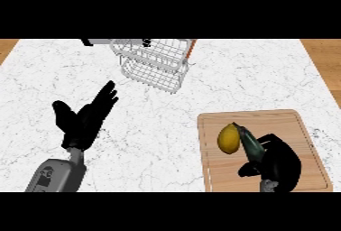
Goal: Pick the eggplant from the cutting board and place it in the tiered basket
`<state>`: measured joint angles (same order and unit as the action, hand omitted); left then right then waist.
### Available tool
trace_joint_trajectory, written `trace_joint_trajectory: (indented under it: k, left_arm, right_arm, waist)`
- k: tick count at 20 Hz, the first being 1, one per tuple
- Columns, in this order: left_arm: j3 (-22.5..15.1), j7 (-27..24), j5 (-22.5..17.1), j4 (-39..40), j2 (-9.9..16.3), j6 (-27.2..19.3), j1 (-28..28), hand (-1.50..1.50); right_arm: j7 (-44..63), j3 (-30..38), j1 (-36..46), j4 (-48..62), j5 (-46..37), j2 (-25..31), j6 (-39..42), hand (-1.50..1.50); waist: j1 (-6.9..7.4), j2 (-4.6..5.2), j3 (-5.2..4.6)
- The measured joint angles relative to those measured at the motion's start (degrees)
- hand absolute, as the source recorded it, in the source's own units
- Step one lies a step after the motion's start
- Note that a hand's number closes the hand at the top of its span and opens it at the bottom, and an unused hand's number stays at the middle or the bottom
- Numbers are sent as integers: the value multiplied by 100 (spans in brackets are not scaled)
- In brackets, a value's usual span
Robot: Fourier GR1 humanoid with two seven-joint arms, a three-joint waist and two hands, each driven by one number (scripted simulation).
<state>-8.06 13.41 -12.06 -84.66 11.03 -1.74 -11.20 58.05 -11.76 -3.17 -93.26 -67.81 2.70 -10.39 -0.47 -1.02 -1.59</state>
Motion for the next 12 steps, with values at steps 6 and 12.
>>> trace_joint_trajectory:
  k: [6, 12]
  left_arm:
    - [-40, -70, 13, 67, -8, 95, 10, 0]
    - [-5, -81, 22, 138, -47, 58, -19, 0]
  right_arm:
    - [698, -1676, 129, -348, -431, 32, 300, 150]
    - [1158, -2697, 487, -910, -690, -135, 181, 150]
  waist:
    - [130, 21, 17]
    - [117, 47, 116]
